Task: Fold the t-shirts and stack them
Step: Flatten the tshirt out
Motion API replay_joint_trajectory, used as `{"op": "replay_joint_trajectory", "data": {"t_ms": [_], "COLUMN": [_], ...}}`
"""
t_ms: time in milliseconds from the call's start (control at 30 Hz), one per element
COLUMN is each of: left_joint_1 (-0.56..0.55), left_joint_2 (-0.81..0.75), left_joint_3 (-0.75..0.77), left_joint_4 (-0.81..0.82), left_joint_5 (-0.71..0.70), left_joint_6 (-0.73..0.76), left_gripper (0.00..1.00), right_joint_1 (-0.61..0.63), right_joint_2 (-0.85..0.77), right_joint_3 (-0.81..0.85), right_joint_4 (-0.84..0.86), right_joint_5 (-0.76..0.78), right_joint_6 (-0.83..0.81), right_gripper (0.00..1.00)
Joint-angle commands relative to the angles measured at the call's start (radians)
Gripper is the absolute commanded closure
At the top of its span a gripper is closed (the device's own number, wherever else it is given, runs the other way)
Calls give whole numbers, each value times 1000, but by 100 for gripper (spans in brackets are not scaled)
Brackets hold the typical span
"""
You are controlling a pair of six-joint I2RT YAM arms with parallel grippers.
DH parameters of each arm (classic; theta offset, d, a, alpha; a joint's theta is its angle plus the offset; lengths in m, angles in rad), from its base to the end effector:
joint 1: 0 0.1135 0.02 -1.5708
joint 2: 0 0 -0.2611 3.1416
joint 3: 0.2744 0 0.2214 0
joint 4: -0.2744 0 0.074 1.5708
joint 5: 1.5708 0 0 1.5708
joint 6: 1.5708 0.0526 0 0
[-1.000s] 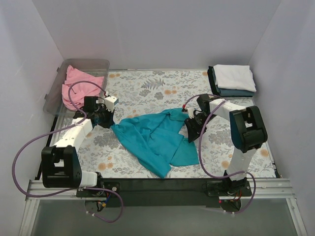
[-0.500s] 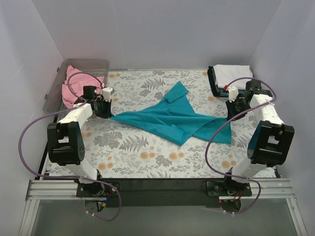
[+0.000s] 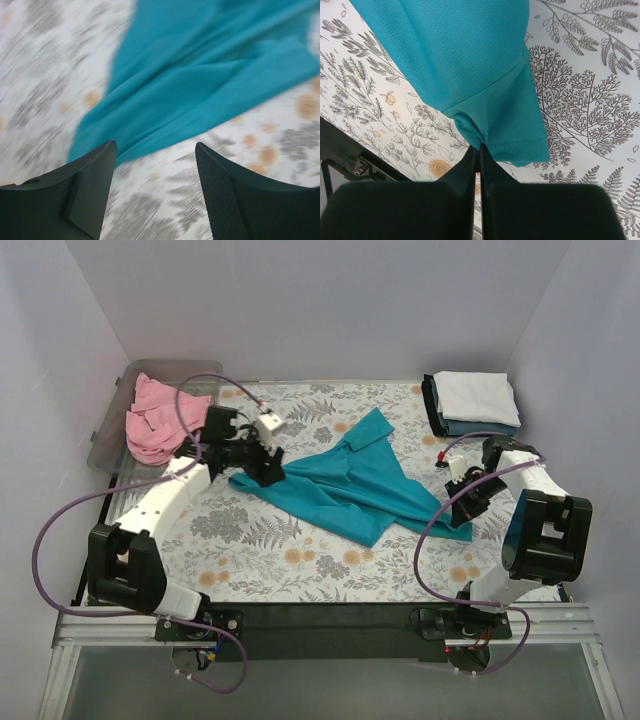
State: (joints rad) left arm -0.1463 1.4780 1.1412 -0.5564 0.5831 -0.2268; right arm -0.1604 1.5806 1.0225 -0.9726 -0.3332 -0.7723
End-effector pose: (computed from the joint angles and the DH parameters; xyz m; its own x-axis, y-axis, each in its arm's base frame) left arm 0.2834 -0.0710 0.2678 -0.8552 -0.0637 -0.5144 0.2780 0.7812 -0.5590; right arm 0.2397 -0.0214 0.1890 -0.8028 -0.5381 -0.2568 -0.5894 0.7811 0.2061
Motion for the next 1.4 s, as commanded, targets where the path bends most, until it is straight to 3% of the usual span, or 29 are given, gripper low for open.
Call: {"op": "replay_joint_trajectory", "data": {"t_ms": [0,167,400,533,567,600,733,867,967,1067,1100,1300,1367], "left_joint_1": [-272,-557,-650,-680,-679,-674,-606,-498,-481,-481,-483,-469,-466], "left_joint_2": [-61,110,291,297,269,242,-23,-203,-309,-386,-396,-478,-521], "left_joint_3": [-85,-95,-37,-83,-104,-122,-227,-282,-411,-546,-567,-624,-635], "left_joint_4": [67,225,250,208,175,158,80,-136,-244,-263,-261,-361,-375], "left_joint_5": [17,-195,-238,-247,-252,-255,-223,-146,-170,-186,-198,-210,-224], "left_joint_6": [-14,-89,-30,47,56,85,145,295,470,543,559,656,658], "left_gripper": [37,36,42,81,93,99,100,100,100,100,100,100,100], "right_joint_1": [18,28,30,32,33,36,39,56,155,364,474,783,838], "right_joint_2": [-27,10,24,27,24,19,-24,-51,-96,-133,-134,-94,-80], "right_joint_3": [66,142,186,171,169,168,166,179,98,-11,-27,-53,-29], "right_joint_4": [-38,-51,-74,-78,-81,-83,-86,-144,-178,-173,-172,-166,-167], "right_joint_5": [-64,-95,-84,-21,-7,6,81,63,62,65,62,10,-26], "right_joint_6": [-7,36,39,10,1,-22,-64,-116,-163,-151,-141,-73,-52], "right_gripper": [99,99,99,99,99,99,99,99,99,99,99,99,87]}}
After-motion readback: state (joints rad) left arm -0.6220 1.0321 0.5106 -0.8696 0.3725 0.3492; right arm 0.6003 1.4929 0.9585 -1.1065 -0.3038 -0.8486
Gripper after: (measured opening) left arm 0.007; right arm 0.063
